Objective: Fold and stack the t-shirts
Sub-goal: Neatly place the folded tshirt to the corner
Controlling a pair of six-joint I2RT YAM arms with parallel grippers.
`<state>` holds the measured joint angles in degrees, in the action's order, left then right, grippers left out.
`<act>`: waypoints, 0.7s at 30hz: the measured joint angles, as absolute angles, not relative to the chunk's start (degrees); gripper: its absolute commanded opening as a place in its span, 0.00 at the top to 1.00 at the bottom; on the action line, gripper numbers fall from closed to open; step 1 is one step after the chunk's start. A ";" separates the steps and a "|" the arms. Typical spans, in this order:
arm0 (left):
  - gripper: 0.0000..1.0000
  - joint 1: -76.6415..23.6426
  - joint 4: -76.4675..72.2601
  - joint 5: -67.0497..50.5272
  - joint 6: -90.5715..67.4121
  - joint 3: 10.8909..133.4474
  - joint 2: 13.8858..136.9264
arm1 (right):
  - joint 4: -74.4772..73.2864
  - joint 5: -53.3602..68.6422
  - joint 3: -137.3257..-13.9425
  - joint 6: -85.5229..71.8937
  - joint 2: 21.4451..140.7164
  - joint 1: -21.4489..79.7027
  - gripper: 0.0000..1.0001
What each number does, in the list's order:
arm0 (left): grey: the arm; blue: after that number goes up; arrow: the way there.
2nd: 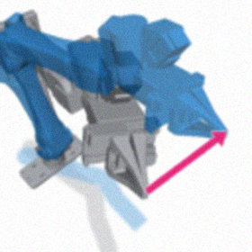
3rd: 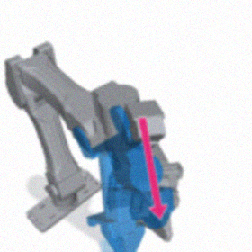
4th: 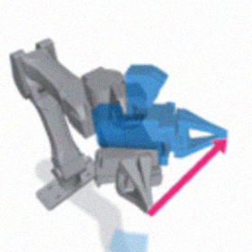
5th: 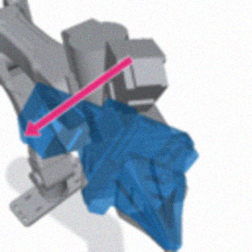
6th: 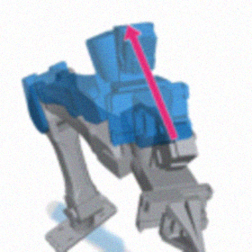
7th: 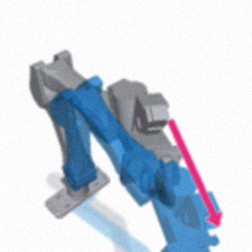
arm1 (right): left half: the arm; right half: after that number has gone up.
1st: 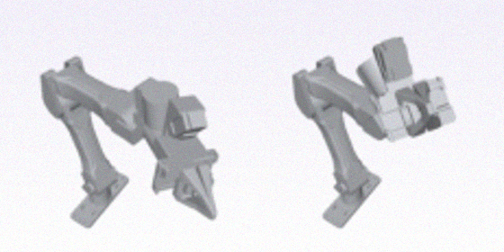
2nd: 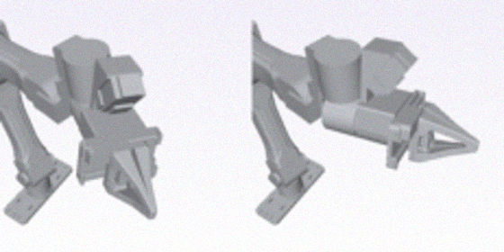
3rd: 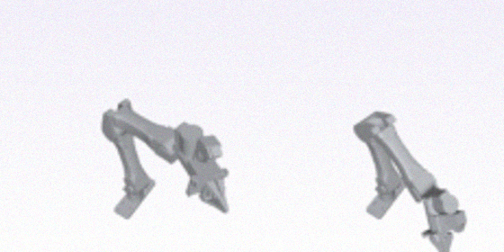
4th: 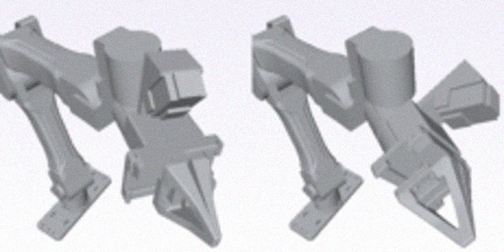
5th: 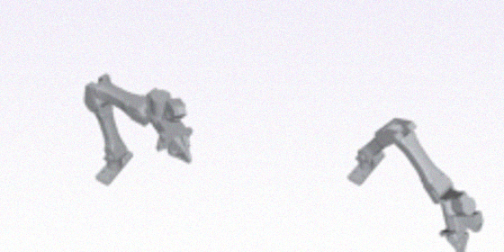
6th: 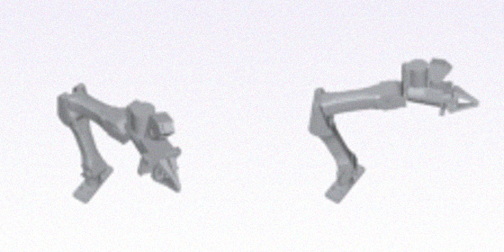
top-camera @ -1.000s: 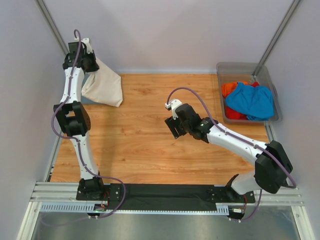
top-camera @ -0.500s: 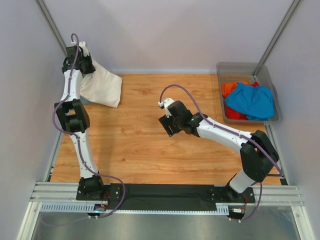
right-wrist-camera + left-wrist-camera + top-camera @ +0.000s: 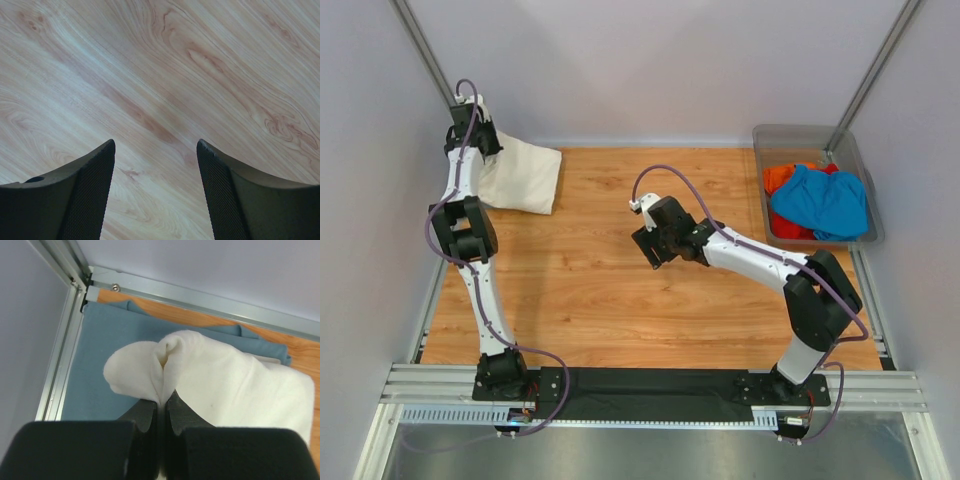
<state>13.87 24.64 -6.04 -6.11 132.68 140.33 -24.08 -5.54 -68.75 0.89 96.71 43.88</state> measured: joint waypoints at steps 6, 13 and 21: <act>1.00 14.46 23.05 -2.28 -6.83 130.96 141.40 | -24.18 -5.34 -71.00 1.10 98.80 43.51 0.32; 1.00 15.03 21.28 1.50 -7.88 129.73 142.37 | -24.69 -4.62 -72.25 1.39 100.44 43.05 0.32; 1.00 15.31 20.08 3.77 -8.62 131.33 146.91 | -25.08 -3.79 -72.51 1.34 100.90 41.76 0.32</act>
